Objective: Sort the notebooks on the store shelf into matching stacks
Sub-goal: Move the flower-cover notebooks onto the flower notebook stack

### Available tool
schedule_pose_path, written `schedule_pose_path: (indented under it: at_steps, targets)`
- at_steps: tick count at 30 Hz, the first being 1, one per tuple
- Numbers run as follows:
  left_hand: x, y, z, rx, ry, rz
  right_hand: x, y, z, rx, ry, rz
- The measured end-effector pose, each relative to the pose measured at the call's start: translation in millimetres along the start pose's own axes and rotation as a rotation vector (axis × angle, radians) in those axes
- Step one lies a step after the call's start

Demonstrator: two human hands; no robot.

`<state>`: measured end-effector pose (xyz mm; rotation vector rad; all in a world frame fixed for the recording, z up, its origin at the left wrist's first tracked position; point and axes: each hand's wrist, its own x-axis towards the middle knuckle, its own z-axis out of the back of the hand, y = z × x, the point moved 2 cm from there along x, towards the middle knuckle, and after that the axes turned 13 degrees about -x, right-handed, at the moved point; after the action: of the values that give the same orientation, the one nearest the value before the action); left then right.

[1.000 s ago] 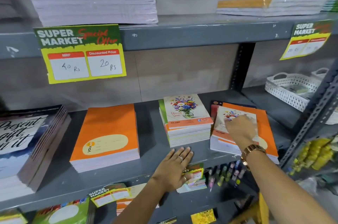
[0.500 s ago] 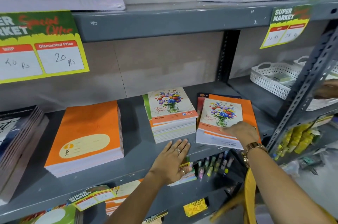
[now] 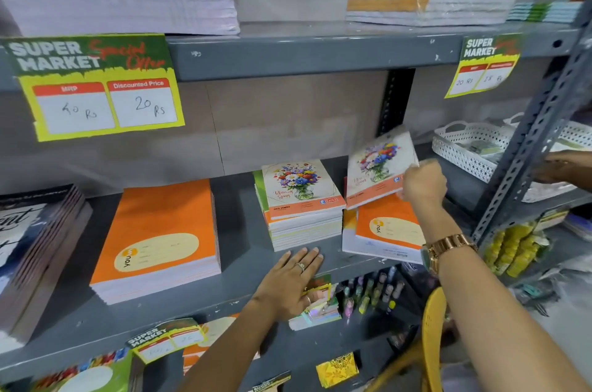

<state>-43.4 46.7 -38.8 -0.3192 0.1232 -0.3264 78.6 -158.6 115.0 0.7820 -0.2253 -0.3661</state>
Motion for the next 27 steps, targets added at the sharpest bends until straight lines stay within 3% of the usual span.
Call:
schedule_pose_path:
  at_steps: [6,9,11,15,19,27]
  targets:
    - [-20,14,4,0.001,-0.012,0.048,-45,50,3,-0.278,-0.231,0.352]
    - [-22,16,3,-0.028,-0.021,0.05,-62,70,-8,-0.283,-0.278,0.46]
    - [-23,17,2,-0.043,-0.02,0.049,-68,79,-15,-0.211,-0.216,0.414]
    - [-22,18,1,-0.05,-0.032,0.045,-51,76,-55,-0.003,0.098,0.096]
    - [-22,18,0,-0.06,-0.041,0.042,-45,53,-94,-0.011,0.28,-0.001]
    - [-20,17,0,-0.039,-0.023,0.045,-50,36,-94,-0.313,0.141,0.194]
